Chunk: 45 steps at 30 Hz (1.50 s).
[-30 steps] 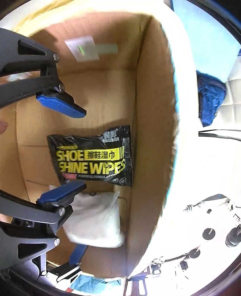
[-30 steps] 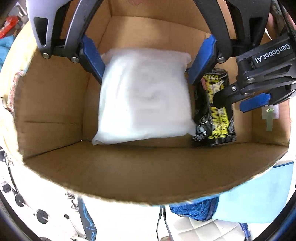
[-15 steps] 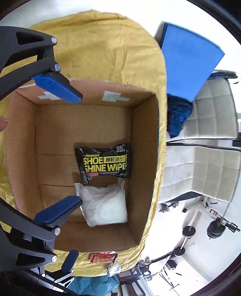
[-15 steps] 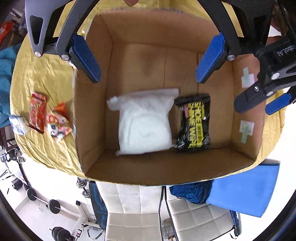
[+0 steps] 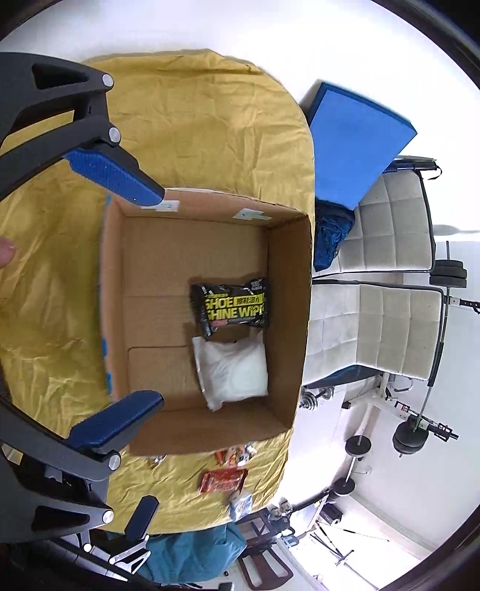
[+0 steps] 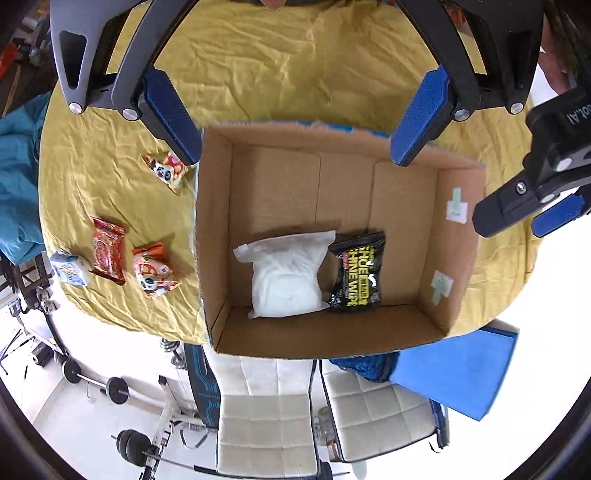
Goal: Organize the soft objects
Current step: 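Grasp a panda-print packet with left tool while right tool grasps red floral packet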
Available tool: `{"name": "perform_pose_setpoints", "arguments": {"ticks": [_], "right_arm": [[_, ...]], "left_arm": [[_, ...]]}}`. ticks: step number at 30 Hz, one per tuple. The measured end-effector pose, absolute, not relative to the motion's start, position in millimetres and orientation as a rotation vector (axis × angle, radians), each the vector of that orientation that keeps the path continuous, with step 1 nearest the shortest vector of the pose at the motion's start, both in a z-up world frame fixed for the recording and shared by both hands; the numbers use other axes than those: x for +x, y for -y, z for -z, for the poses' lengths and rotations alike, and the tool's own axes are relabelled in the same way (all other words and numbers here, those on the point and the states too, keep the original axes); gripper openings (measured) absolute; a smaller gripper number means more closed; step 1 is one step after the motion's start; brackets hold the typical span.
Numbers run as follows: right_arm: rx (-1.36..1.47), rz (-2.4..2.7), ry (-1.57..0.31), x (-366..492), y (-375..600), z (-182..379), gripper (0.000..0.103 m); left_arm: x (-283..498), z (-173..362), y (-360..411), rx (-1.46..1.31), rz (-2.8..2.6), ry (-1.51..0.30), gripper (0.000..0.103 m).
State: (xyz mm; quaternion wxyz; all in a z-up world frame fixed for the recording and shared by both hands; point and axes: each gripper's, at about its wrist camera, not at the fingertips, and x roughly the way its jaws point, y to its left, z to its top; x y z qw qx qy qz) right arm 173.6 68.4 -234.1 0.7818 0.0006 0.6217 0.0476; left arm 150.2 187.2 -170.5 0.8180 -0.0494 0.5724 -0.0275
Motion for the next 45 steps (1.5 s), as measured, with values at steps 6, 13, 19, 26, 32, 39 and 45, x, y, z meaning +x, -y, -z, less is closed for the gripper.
{"name": "perform_pose_setpoints", "arguments": {"ticks": [6, 13, 19, 26, 32, 39, 45], "right_arm": [[0.008, -0.122, -1.288, 145.4, -61.5, 197.2, 0.103], [0.035, -0.142, -1.252, 129.3, -48.7, 169.4, 0.103], [0.068, -0.168, -1.245, 123.8, -30.2, 160.0, 0.103], [0.143, -0.139, -1.263, 124.9, 41.4, 158.2, 0.103], [0.196, 0.017, -1.298, 133.3, 161.8, 173.5, 0.103], [0.234, 0.124, -1.401, 150.7, 293.2, 230.3, 0.103], [0.181, 0.104, -1.508, 167.1, 358.4, 295.3, 0.103]], "left_arm": [[125.7, 148.0, -182.3, -0.105, 0.058, -1.197, 0.102], [111.9, 128.7, -171.2, -0.114, 0.061, -1.173, 0.102], [113.7, 122.8, -147.8, -0.119, 0.061, -1.169, 0.102], [129.3, 123.9, -76.9, -0.107, 0.115, -1.190, 0.102], [150.1, 154.9, 21.8, -0.066, 0.201, -1.257, 0.102], [177.2, 257.7, 136.4, 0.229, 0.276, -1.437, 0.102], [206.7, 356.6, 187.8, 0.612, 0.308, -1.622, 0.101]]}}
